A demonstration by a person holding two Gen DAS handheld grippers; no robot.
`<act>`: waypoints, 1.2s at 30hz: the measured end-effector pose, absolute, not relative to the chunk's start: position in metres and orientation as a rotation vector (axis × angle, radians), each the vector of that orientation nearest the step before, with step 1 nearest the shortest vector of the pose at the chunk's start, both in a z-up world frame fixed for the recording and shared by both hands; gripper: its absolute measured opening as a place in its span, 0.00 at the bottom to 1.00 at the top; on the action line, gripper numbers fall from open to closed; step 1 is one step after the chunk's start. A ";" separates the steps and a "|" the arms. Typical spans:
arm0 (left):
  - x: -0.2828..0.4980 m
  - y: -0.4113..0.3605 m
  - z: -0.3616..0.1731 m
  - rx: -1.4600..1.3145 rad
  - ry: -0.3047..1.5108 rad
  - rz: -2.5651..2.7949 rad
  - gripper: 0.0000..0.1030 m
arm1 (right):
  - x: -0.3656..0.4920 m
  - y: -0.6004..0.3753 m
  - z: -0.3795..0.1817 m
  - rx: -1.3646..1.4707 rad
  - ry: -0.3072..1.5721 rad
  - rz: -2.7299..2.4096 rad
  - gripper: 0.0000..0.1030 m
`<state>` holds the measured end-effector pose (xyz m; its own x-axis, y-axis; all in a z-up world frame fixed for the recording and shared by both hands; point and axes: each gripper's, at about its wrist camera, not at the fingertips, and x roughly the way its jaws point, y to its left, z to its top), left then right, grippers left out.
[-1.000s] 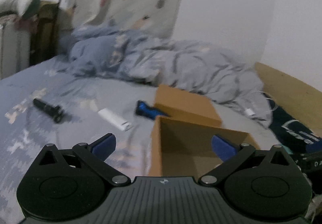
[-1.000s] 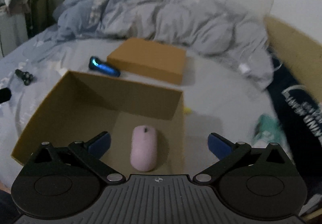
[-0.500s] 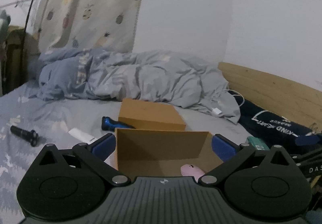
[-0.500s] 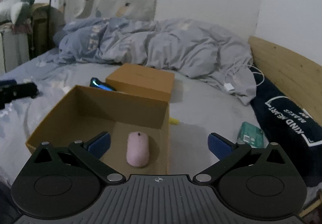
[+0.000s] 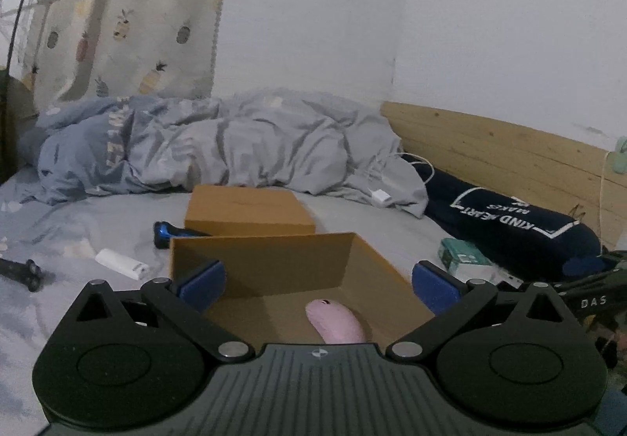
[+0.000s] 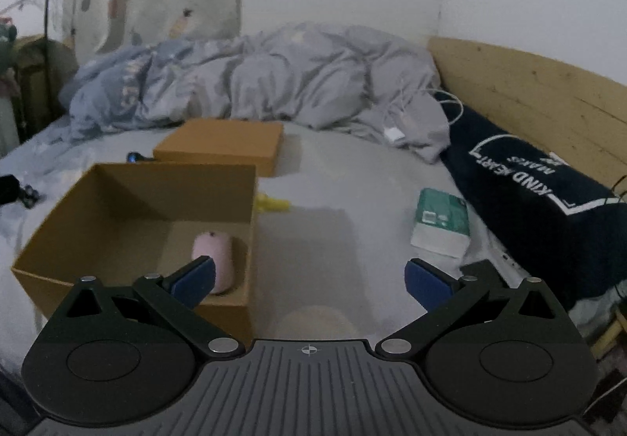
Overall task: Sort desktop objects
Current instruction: 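Move the left gripper toward the green tissue pack on the bed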
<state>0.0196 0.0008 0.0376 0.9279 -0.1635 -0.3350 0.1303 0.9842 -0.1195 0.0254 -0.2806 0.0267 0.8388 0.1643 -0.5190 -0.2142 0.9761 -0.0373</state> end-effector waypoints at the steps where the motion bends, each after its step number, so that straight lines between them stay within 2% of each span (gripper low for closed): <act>1: 0.020 -0.002 0.037 -0.092 0.359 -0.153 1.00 | 0.025 -0.282 0.025 -0.096 0.539 0.202 1.00; 18: 0.018 -0.027 0.024 -0.015 0.425 -0.165 1.00 | 0.048 -0.305 0.005 -0.033 0.619 0.191 1.00; 36: 0.037 -0.080 0.036 0.004 0.444 -0.176 1.00 | 0.066 -0.345 -0.012 0.019 0.680 0.145 1.00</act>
